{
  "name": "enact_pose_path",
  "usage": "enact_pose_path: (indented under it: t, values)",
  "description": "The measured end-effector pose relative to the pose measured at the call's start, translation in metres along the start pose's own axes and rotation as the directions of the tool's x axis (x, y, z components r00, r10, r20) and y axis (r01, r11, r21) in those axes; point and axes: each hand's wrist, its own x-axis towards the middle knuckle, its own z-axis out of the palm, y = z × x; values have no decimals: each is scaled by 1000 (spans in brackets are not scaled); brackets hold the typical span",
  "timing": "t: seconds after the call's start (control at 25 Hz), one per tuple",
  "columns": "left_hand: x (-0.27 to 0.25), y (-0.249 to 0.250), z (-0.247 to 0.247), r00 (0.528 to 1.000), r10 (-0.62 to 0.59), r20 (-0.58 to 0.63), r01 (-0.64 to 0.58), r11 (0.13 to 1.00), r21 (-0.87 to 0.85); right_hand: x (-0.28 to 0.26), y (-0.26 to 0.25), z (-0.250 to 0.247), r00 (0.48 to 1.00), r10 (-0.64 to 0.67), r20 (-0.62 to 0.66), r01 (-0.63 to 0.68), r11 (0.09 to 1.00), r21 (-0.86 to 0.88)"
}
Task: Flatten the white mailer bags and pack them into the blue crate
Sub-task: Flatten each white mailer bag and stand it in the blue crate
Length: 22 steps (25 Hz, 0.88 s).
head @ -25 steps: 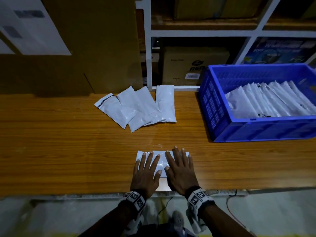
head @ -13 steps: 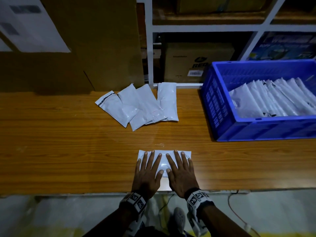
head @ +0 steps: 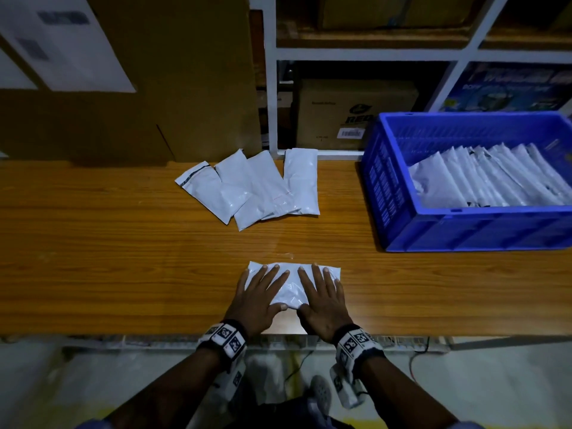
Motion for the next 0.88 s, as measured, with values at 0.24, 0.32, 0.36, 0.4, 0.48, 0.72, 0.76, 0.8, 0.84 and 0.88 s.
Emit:
enact_pose_path:
  t: [0.24, 0.32, 0.36, 0.4, 0.48, 0.72, 0.76, 0.8, 0.84, 0.88]
  values:
    - [13, 2, -46, 998, 32, 58, -32, 999, -3, 1, -7, -16, 1000, -16, -22, 14, 995, -97]
    - [17, 2, -59, 995, 42, 85, -43, 999, 8, 6, -12, -24, 999, 1, -39, -6, 994, -110]
    - [18, 2, -65, 994, 45, 98, -46, 999, 10, 9, -15, -30, 999, 4, -35, -8, 994, -109]
    - [20, 2, -69, 994, 44, 104, -45, 999, 7, 12, -17, -36, 1000, 1, -27, -4, 993, -121]
    - [22, 3, -77, 997, 25, 70, -25, 1000, 5, 16, -23, -52, 1000, -16, -12, 14, 984, -179]
    - [38, 6, -106, 986, 7, -165, -16, 998, -54, 19, -51, -114, 988, -109, -107, 65, 935, -349]
    - [43, 5, -117, 979, 33, -200, -43, 998, -46, 19, -55, -127, 983, -117, -141, 57, 927, -372]
    - [48, 6, -129, 973, 57, -223, -67, 997, -37, 18, -59, -139, 979, -117, -168, 43, 920, -389]
    - [54, 8, -143, 966, 85, -246, -93, 995, -24, 18, -63, -153, 973, -113, -201, 22, 914, -406]
    - [60, 10, -159, 956, 110, -271, -117, 993, -8, 17, -67, -167, 965, -110, -236, 0, 906, -424]
